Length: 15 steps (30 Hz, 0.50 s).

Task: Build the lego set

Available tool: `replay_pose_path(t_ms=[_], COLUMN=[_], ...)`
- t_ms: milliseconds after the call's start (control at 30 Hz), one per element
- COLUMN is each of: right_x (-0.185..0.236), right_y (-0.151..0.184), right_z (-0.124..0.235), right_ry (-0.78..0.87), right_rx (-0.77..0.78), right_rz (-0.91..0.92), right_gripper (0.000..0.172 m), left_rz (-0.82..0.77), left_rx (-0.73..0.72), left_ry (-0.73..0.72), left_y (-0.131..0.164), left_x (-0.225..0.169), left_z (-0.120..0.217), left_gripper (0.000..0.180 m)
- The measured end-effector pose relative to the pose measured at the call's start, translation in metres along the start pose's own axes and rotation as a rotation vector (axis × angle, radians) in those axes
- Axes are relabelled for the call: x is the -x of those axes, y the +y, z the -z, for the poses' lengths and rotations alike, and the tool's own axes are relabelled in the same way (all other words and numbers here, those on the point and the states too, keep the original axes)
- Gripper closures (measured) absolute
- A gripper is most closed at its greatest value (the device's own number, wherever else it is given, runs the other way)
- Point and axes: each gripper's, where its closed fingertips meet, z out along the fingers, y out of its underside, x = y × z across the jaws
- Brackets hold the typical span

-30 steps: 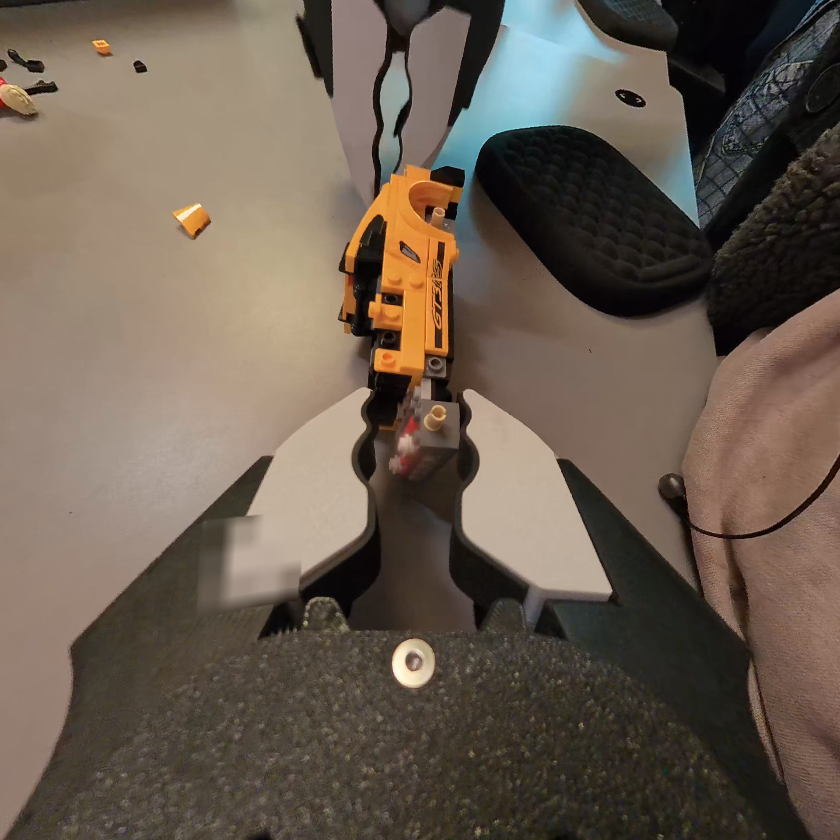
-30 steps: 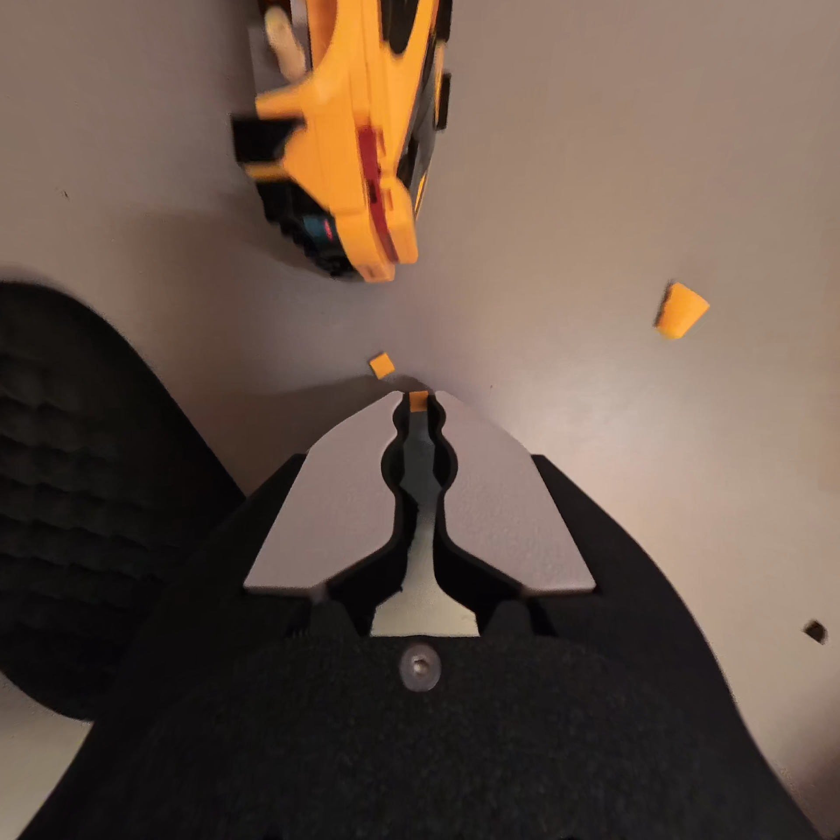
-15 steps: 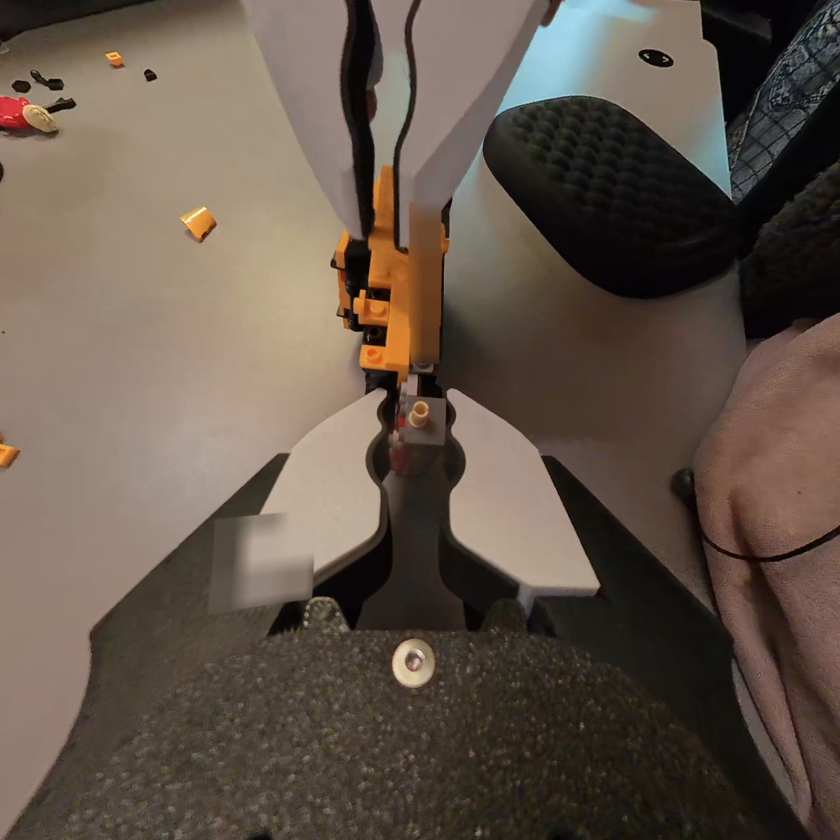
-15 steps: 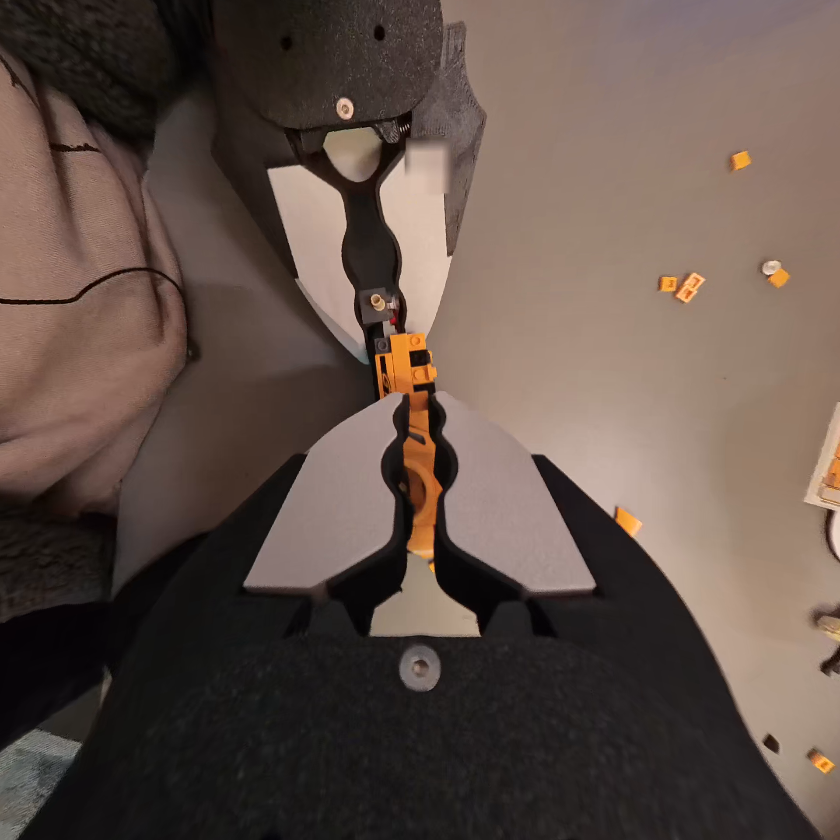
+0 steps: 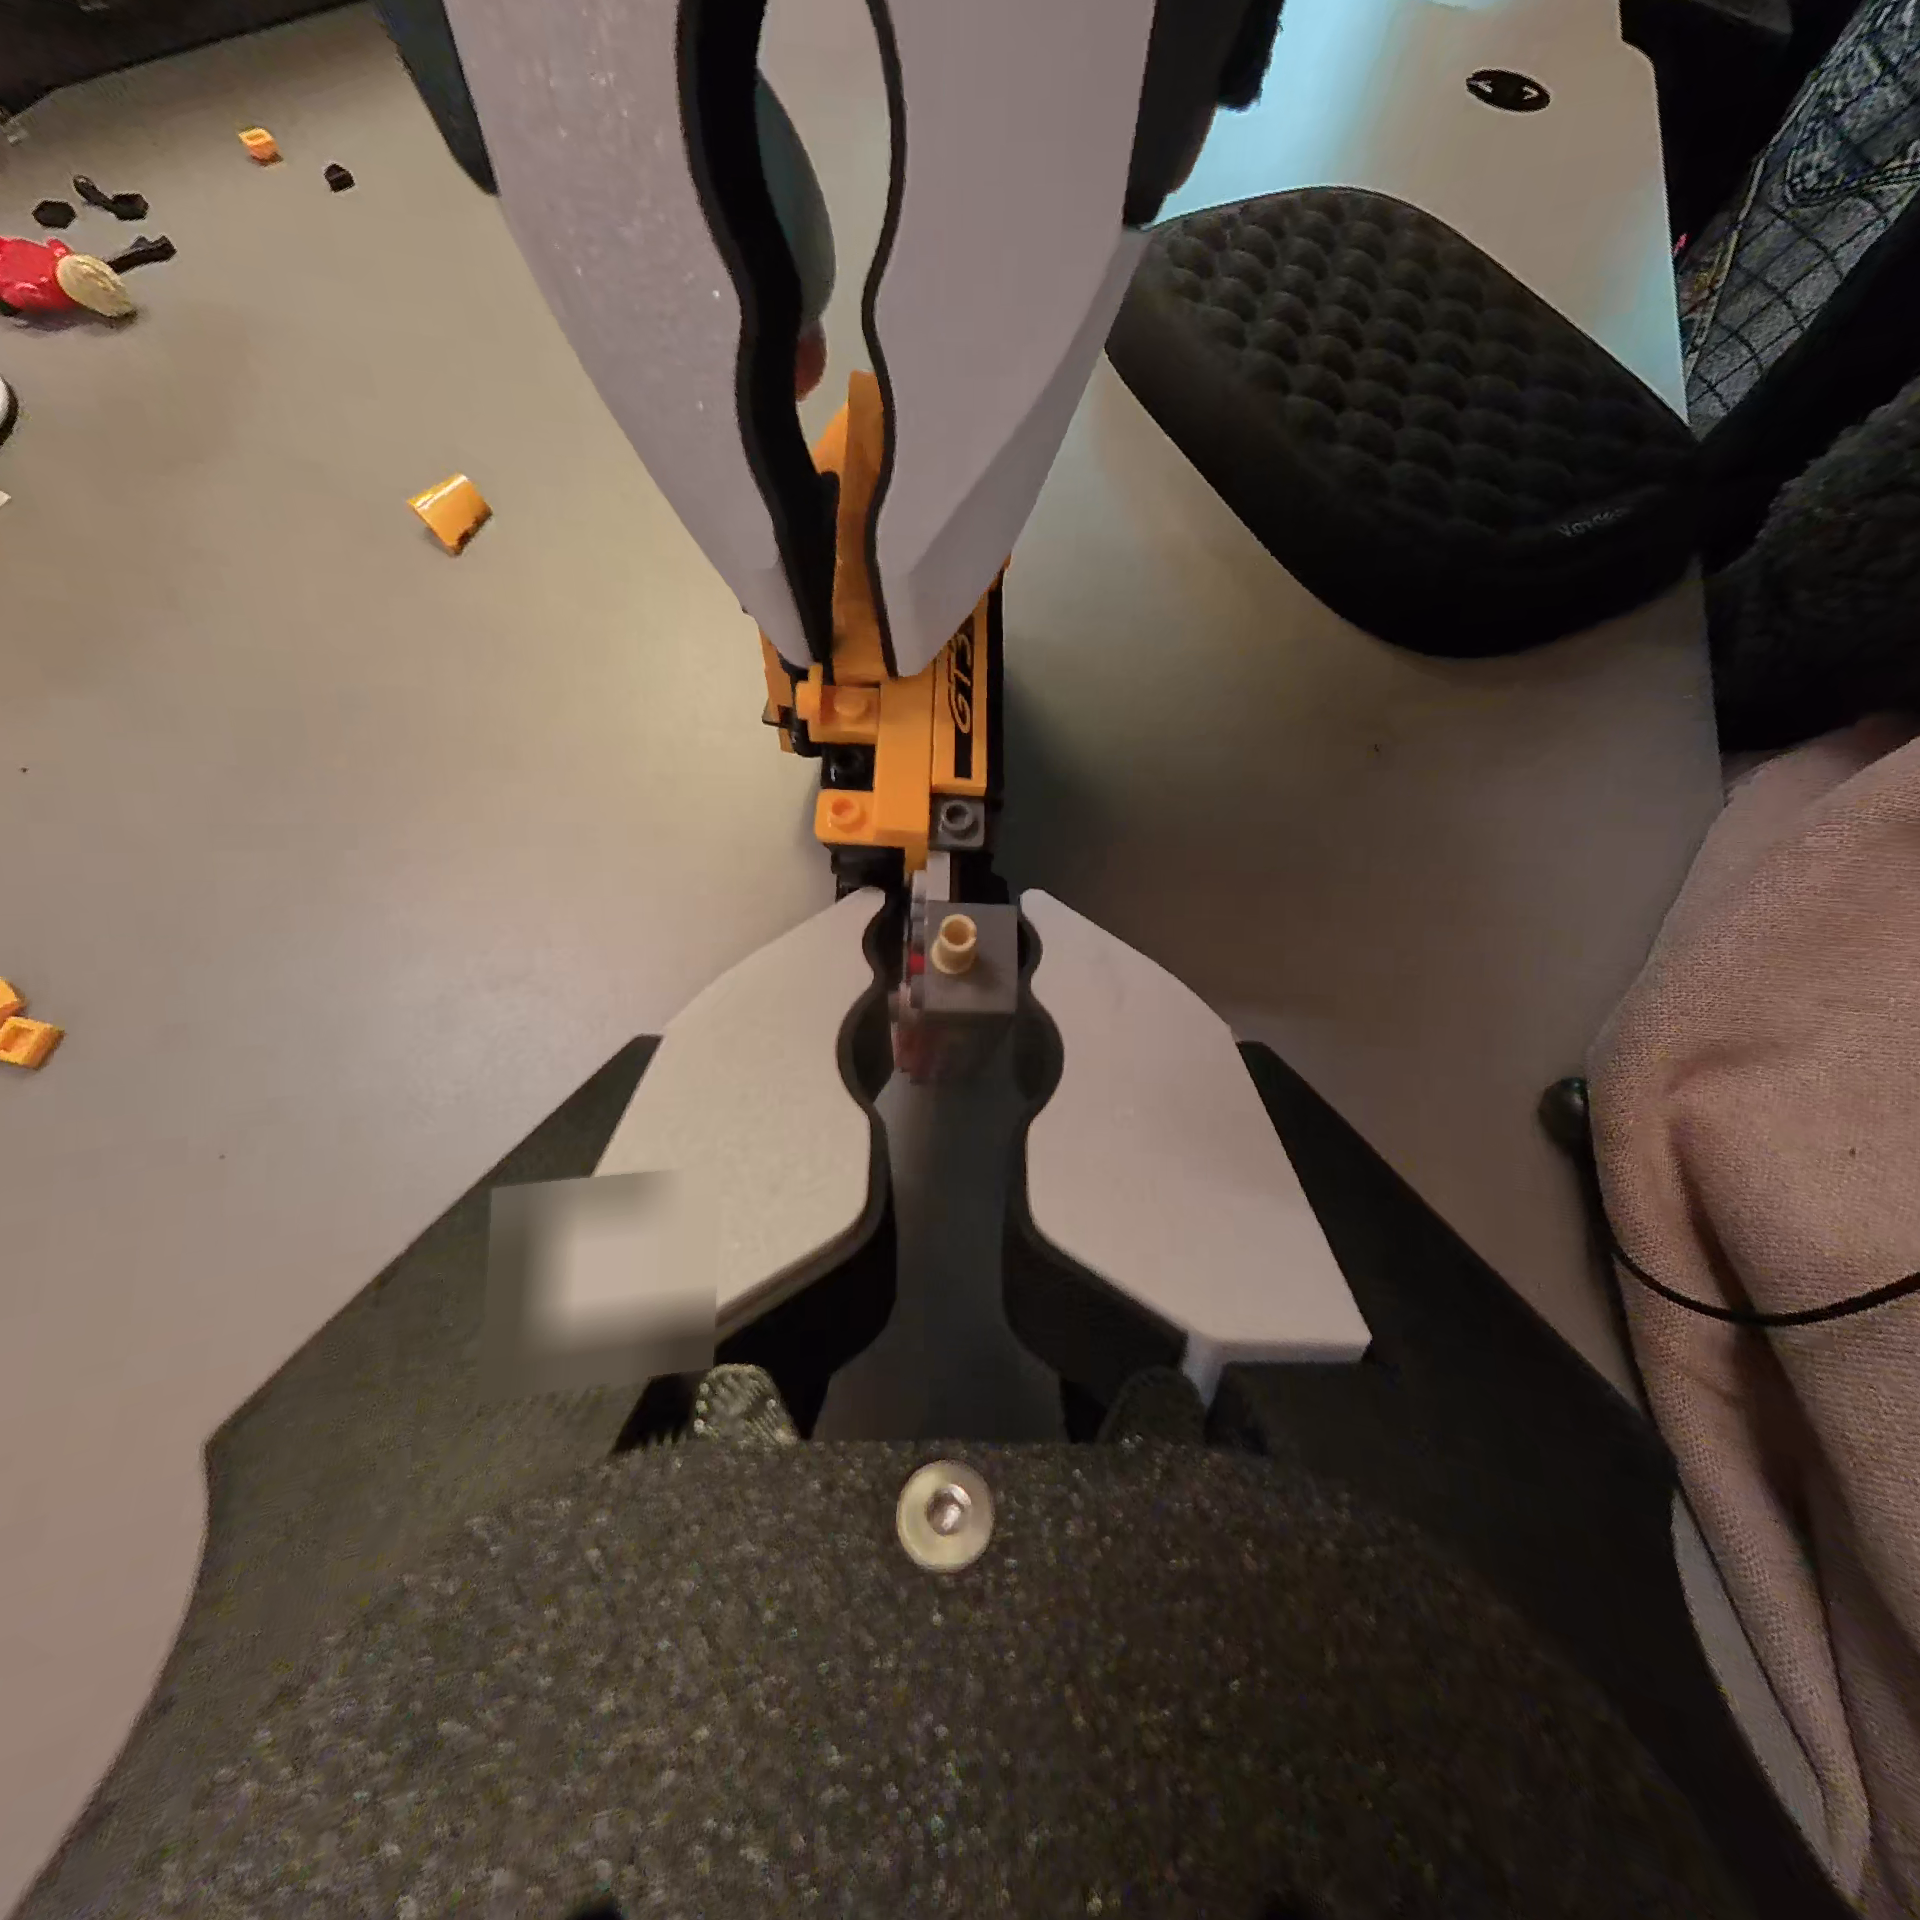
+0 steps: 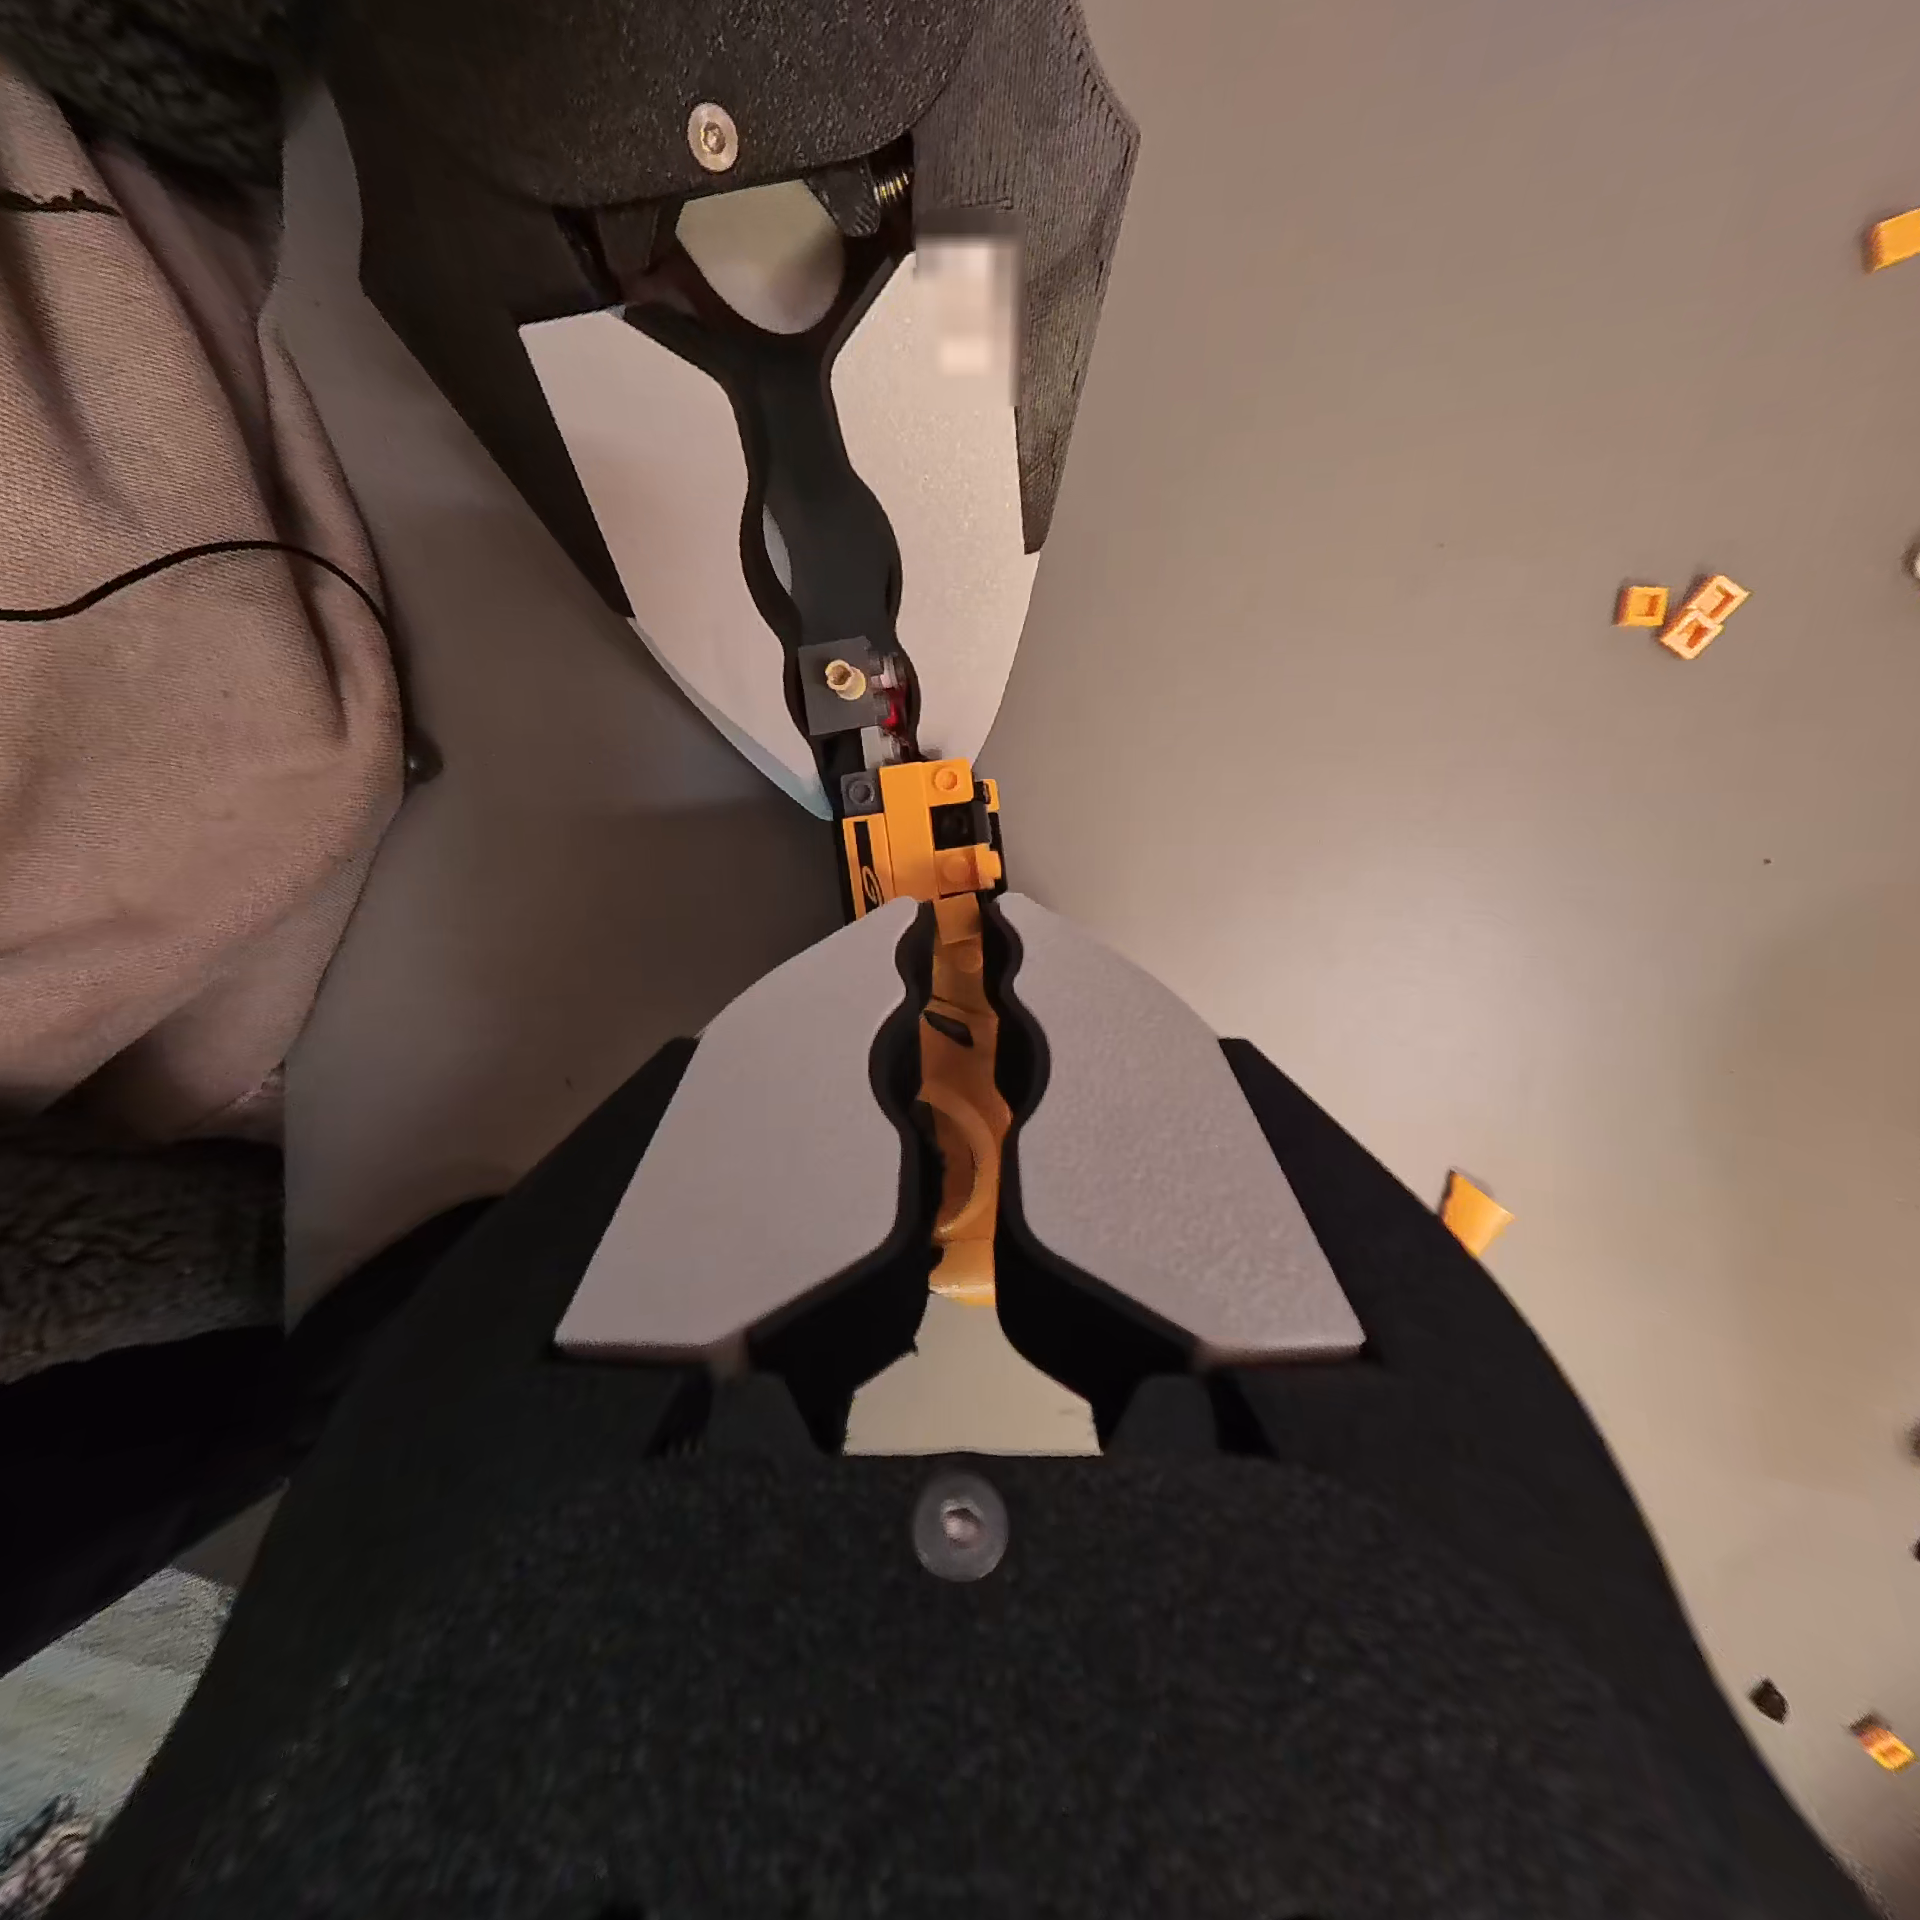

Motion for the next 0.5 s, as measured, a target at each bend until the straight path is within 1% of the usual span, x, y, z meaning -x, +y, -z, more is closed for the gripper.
replay_pose_path(t_ms=[267,500], right_x=[-0.0008,0.0005], right_y=[0.0001,0.0007], right_z=[-0.0006,-0.0005], right_ry=[-0.053,-0.070], right_rx=[-0.032,-0.040], right_rz=[-0.067,-0.070], right_gripper=[0.162,0.161], left_rz=[-0.001,0.001], left_rx=[-0.001,-0.003], left_ry=[0.000,0.003], left_y=[-0.0001,-0.0005], left_x=[-0.0001,-0.0003], left_z=[0.0000,-0.0001], left_gripper=[0.162,0.162])
